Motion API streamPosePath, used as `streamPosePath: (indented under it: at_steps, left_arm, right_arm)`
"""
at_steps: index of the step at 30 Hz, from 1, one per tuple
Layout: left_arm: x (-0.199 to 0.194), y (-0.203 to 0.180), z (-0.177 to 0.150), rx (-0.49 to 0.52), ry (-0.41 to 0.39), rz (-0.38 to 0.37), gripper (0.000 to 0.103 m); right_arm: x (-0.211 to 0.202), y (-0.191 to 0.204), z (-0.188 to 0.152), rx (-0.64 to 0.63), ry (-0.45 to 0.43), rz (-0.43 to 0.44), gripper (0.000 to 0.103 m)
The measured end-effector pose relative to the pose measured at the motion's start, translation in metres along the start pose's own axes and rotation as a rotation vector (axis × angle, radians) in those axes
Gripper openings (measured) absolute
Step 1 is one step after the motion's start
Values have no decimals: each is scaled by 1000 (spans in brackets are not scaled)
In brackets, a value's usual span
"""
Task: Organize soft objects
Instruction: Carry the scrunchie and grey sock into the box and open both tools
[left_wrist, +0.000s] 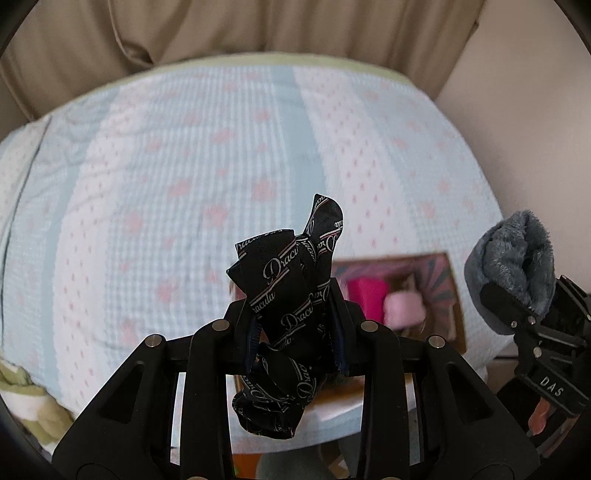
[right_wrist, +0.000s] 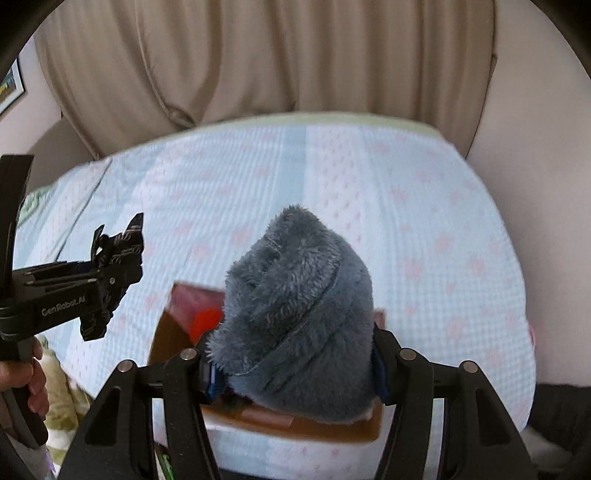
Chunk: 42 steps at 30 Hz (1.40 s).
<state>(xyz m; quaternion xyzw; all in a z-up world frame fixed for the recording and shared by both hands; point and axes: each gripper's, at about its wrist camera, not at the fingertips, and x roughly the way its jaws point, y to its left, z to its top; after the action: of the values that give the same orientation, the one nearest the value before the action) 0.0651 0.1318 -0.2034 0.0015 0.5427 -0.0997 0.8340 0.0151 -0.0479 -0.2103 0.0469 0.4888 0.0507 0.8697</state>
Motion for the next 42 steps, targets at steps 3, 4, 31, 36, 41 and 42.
streamPosePath:
  at_steps: [3, 4, 31, 36, 41, 42]
  left_arm:
    - [21, 8, -18, 3, 48, -12, 28]
    - [29, 9, -25, 6, 66, -18, 28]
    - [133, -19, -75, 52, 226, 61, 103]
    - [127, -25, -76, 53, 227, 70, 103]
    - [116, -24, -71, 12, 218, 78, 103]
    - [114, -24, -70, 7, 216, 80, 103]
  right_arm:
    - [19, 9, -17, -5, 51, -2, 56]
    - [23, 10, -20, -4, 64, -2, 56]
    - [135, 0, -17, 99, 308, 139, 103]
    - [127, -12, -17, 103, 336, 109, 103]
    - [116, -20, -15, 117, 339, 121, 103]
    - [114, -22, -14, 119, 340, 123, 103]
